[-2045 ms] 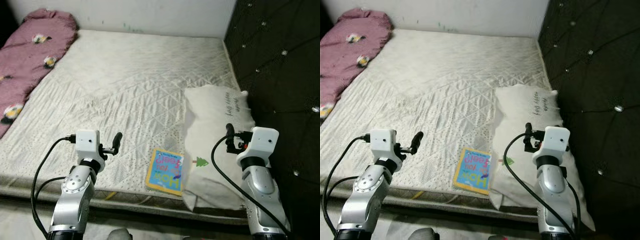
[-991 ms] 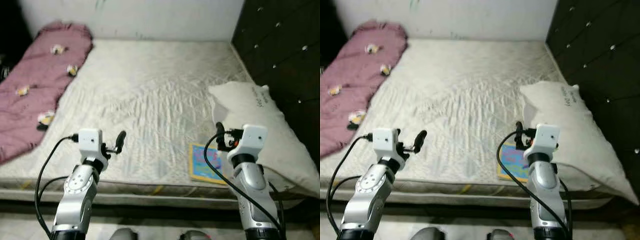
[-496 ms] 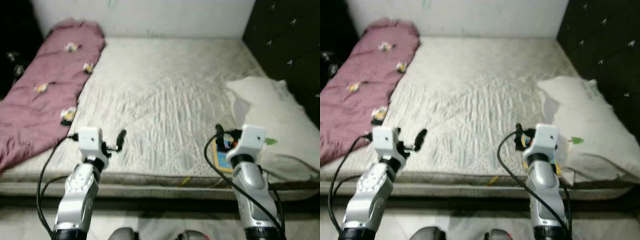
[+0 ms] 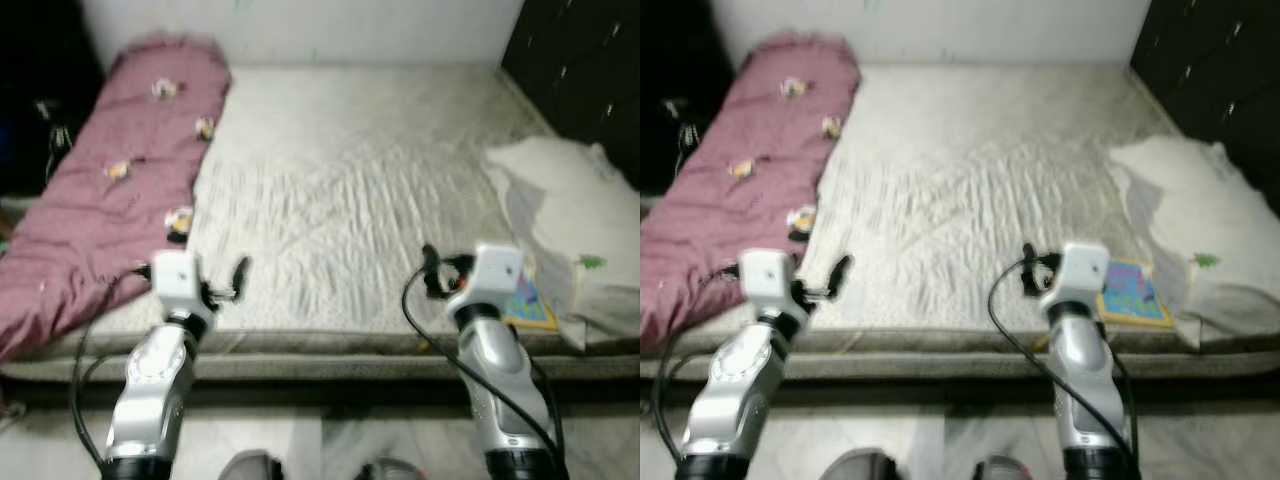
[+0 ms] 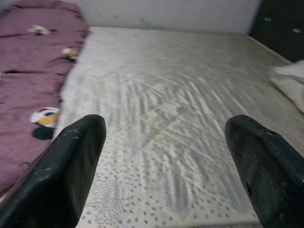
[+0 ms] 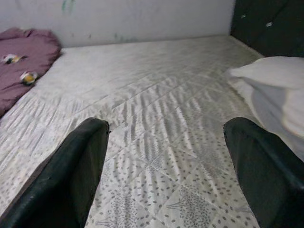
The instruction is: Clean up the room
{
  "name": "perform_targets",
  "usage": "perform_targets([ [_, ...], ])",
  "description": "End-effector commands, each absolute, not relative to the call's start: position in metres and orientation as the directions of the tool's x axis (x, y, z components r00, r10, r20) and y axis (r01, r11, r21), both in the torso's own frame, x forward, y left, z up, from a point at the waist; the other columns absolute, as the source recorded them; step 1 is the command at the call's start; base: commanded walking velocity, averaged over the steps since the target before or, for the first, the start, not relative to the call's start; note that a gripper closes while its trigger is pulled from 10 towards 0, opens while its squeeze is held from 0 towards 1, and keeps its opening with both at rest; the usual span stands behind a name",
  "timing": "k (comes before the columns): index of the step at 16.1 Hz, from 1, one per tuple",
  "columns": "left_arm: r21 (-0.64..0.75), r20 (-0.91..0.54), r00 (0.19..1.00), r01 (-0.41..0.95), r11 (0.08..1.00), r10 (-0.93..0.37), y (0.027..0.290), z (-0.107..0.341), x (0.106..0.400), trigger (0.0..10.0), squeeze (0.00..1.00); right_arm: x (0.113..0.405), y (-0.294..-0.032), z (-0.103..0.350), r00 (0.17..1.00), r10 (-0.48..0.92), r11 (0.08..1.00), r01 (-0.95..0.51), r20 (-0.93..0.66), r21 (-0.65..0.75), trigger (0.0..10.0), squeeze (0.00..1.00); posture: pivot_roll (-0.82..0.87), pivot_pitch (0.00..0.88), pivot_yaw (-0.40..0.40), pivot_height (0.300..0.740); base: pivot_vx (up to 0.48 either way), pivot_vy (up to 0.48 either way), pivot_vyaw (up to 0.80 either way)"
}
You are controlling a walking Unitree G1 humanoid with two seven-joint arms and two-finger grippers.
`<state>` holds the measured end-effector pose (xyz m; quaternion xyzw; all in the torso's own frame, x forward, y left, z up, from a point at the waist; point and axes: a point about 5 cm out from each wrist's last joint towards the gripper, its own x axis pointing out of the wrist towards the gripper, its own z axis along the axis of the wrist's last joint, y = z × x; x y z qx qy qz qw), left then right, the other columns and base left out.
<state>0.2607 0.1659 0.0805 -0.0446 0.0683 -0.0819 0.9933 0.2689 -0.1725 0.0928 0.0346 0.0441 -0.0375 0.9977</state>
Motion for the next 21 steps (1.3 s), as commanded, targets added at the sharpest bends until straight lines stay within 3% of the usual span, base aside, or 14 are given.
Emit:
perform_targets([
  [1,-0.087,-0.099,0.981,0.159,0.983,-0.167,0.1709,0.0881,0.2627,10.0,0.00,0.2705,-0.1698,0.0966,0.995,-0.065,0.995,0.071,-0.076,0.075,10.0,0.00,-0.03,0.000,-0.005,0.740,0.000,0.000,0.00],
  [2,-0.089,-0.101,0.981,0.159,0.983,-0.168,0.1711,0.0878,0.2627,10.0,0.00,0.2702,-0.1697,0.0969,0.995,-0.064,0.995,0.070,-0.075,0.076,4.5,0.00,-0.03,0.000,-0.005,0.740,0.000,0.000,0.00],
  [3,-0.089,-0.102,0.980,0.160,0.983,-0.169,0.1708,0.0877,0.2626,10.0,0.00,0.2700,-0.1699,0.0970,0.995,-0.064,0.995,0.070,-0.074,0.078,0.0,0.00,-0.03,0.000,-0.005,0.740,0.000,0.000,0.00],
  [5,-0.090,-0.102,0.980,0.162,0.983,-0.171,0.1706,0.0877,0.2625,10.0,0.00,0.2700,-0.1693,0.0976,0.996,-0.053,0.995,0.059,-0.068,0.084,0.0,0.00,-0.03,0.000,-0.006,0.740,0.000,0.000,0.00],
  [6,-0.092,-0.102,0.980,0.163,0.982,-0.172,0.1706,0.0877,0.2624,10.0,0.00,0.2700,-0.1688,0.0978,0.997,-0.047,0.995,0.053,-0.068,0.082,6.7,0.00,-0.03,0.000,-0.007,0.740,0.000,0.000,0.00],
  [7,-0.094,-0.102,0.980,0.164,0.982,-0.173,0.1705,0.0876,0.2624,10.0,0.00,0.2700,-0.1685,0.0980,0.997,-0.045,0.995,0.051,-0.067,0.083,3.7,0.00,-0.03,0.000,-0.007,0.740,0.000,0.000,0.00],
  [9,-0.110,-0.093,0.977,0.184,0.977,-0.194,0.1691,0.0886,0.2620,10.0,0.00,0.2703,-0.1681,0.0977,0.996,-0.043,0.996,0.049,-0.072,0.079,10.0,0.00,-0.03,0.000,-0.007,0.740,0.146,0.000,0.00],
  [17,-0.112,-0.099,0.975,0.188,0.976,-0.199,0.1684,0.0882,0.2615,10.0,0.00,0.2700,-0.1701,0.0968,0.995,-0.058,0.995,0.065,-0.081,0.077,10.0,0.00,-0.03,0.000,-0.008,0.740,0.297,0.000,0.00],
  [21,-0.108,-0.119,0.974,0.178,0.978,-0.191,0.1690,0.0864,0.2616,10.0,0.00,0.2699,-0.1704,0.0965,0.994,-0.063,0.995,0.069,-0.085,0.078,10.0,0.00,-0.03,0.000,-0.007,0.740,0.210,0.000,-0.55],
])
